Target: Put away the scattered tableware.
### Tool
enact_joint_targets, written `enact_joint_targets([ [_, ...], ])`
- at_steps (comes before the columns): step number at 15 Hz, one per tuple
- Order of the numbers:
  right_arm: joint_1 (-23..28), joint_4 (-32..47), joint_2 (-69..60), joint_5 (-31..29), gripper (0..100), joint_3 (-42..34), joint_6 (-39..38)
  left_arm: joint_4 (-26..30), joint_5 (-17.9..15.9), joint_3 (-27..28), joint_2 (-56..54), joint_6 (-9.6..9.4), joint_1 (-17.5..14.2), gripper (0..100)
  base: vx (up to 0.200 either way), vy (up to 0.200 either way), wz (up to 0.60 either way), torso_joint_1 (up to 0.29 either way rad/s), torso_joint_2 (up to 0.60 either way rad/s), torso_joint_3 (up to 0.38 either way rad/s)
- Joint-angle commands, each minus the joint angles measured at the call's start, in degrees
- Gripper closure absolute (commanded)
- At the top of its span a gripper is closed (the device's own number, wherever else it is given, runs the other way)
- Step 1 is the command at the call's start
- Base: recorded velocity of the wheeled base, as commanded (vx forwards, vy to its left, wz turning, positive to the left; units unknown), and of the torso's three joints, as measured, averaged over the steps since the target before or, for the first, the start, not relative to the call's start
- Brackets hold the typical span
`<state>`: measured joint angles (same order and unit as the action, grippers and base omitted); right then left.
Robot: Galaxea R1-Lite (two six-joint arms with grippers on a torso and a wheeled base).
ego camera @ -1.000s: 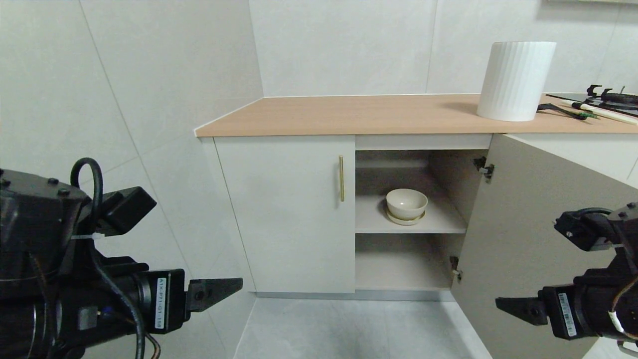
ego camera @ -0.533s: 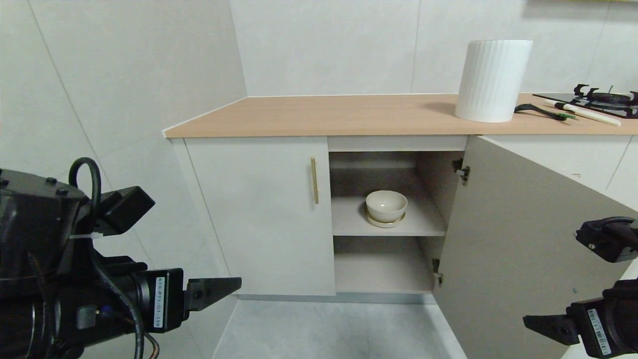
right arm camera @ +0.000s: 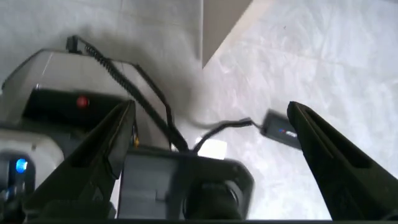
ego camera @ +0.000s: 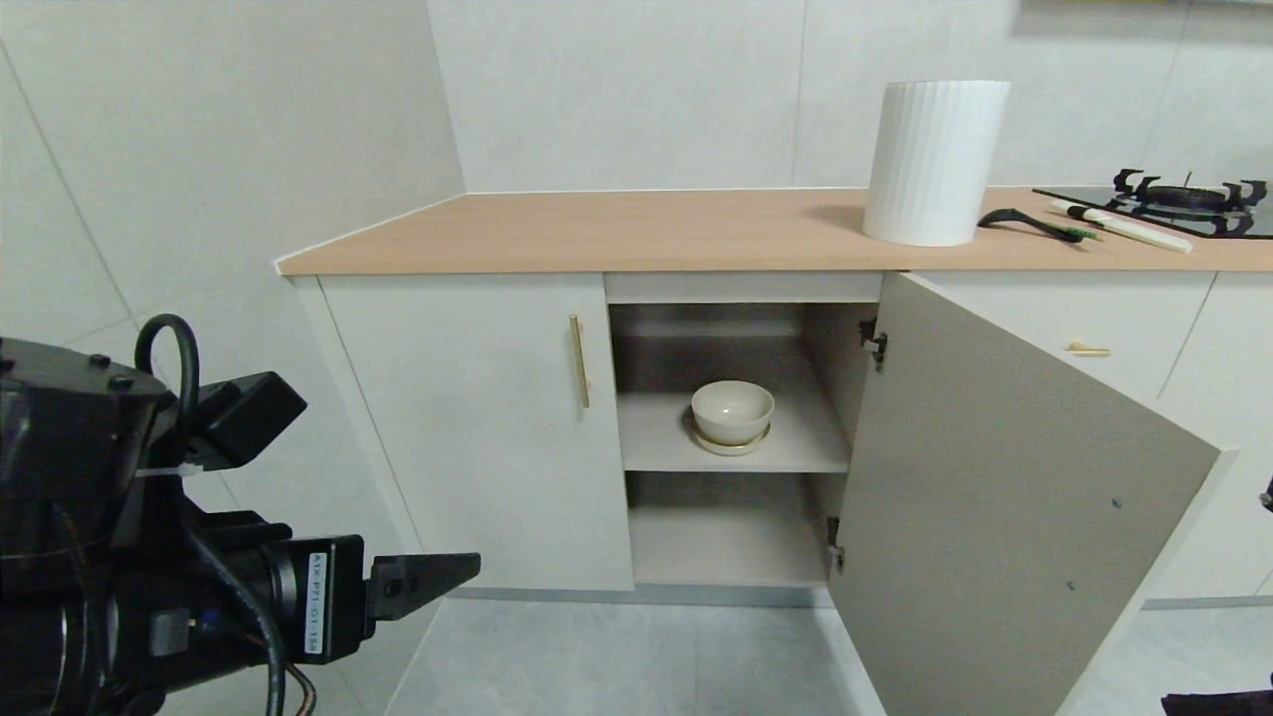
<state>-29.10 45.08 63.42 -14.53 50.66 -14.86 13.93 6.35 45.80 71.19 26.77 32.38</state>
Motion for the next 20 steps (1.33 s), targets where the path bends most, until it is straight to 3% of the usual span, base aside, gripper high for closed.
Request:
enact_joint_targets([
  [1, 0.89, 0.97, -2.51, -1.03, 0, 2.69, -0.08, -0.05, -0.02, -0.18, 0.09, 0.04, 0.05, 0, 0.000, 0.000, 0.00, 0.000, 0.00, 0.000],
  [4, 9.50, -0.43, -0.05, -3.66, 0, 3.30, 0.27, -0.05, -0.02, -0.27, 0.17, 0.04, 0.05, 0, 0.000, 0.000, 0.00, 0.000, 0.00, 0.000],
  [7, 21.19, -3.51, 2.50, -3.66, 0, 3.12, 6.07, -0.05, -0.02, -0.36, 0.17, 0.04, 0.05, 0, 0.000, 0.000, 0.00, 0.000, 0.00, 0.000],
  [10, 28.22, -5.18, 2.59, -3.57, 0, 3.21, 9.76, -0.05, -0.02, -0.36, 0.26, 0.04, 0.05, 0, 0.000, 0.000, 0.00, 0.000, 0.00, 0.000],
  [16, 37.45, -17.04, 12.35, -2.78, 0, 2.33, 9.94, -0.05, -0.11, -0.36, 0.17, 0.04, 0.05, 0, 0.000, 0.000, 0.00, 0.000, 0.00, 0.000],
  [20, 37.89, -21.97, 17.44, 1.70, 0, 1.98, 7.92, -0.05, -0.11, -0.36, 0.17, 0.04, 0.05, 0, 0.000, 0.000, 0.00, 0.000, 0.00, 0.000],
])
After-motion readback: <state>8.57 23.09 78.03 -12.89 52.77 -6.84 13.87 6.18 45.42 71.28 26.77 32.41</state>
